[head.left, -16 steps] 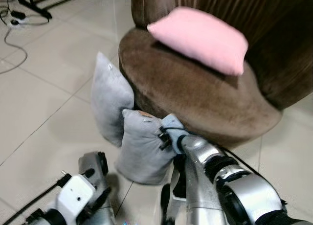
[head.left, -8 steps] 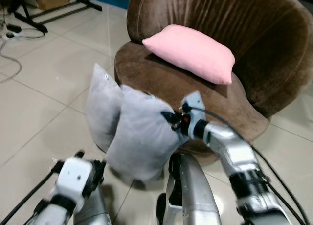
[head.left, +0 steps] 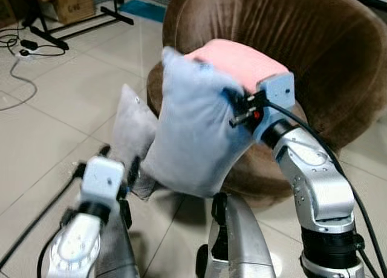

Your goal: Move the pillow to the sofa from floor

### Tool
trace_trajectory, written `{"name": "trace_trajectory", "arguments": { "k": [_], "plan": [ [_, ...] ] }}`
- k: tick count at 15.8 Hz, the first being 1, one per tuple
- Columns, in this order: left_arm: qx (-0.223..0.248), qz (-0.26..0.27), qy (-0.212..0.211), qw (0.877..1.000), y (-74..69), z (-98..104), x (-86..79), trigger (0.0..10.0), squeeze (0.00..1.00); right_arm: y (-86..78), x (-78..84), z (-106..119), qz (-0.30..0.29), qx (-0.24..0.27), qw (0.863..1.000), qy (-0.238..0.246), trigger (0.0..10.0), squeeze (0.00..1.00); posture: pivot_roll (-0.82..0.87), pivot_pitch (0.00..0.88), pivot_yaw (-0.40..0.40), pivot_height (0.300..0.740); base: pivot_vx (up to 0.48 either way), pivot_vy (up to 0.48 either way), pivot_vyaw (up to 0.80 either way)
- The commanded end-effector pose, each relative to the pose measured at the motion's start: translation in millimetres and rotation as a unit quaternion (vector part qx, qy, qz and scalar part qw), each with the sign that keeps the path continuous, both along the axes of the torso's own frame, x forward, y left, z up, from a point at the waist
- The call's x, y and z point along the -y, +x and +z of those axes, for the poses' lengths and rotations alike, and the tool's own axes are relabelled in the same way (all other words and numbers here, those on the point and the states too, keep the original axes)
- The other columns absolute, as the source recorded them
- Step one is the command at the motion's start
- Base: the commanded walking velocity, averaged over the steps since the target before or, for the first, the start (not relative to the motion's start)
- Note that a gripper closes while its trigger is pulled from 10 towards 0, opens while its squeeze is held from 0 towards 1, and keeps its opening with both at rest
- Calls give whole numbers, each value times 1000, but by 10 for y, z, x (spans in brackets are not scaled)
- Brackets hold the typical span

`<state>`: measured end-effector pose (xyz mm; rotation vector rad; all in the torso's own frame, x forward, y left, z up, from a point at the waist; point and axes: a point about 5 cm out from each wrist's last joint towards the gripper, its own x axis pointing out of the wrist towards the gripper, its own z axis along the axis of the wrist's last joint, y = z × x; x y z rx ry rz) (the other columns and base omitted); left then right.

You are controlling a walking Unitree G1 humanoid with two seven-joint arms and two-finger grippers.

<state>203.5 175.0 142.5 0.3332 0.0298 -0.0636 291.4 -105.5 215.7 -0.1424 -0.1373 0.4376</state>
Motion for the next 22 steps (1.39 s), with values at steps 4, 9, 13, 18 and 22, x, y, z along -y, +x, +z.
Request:
{"name": "trace_trajectory", "arguments": {
  "k": [4,9,13,18,22],
  "plan": [
    [-4,10,2,1000,54,-49,21,10000,0,49,37,8,-63,-5,996,61,10000,0,147,0,-140,525,0,0,0],
    [15,8,3,1000,194,27,24,10000,0,154,82,48,-75,-5,996,58,10000,0,145,0,-133,585,0,0,0],
    [17,-14,16,1000,219,13,90,10000,0,148,71,-112,-67,-73,990,96,10000,0,146,0,-131,625,0,0,0],
    [22,-38,20,999,287,33,89,10000,0,96,69,-194,-83,-85,987,111,10000,0,147,0,-32,670,0,0,0],
    [28,-59,30,997,375,82,24,10000,0,51,92,-247,-111,-83,983,119,10000,0,141,0,34,715,0,0,0]
  ]
}}
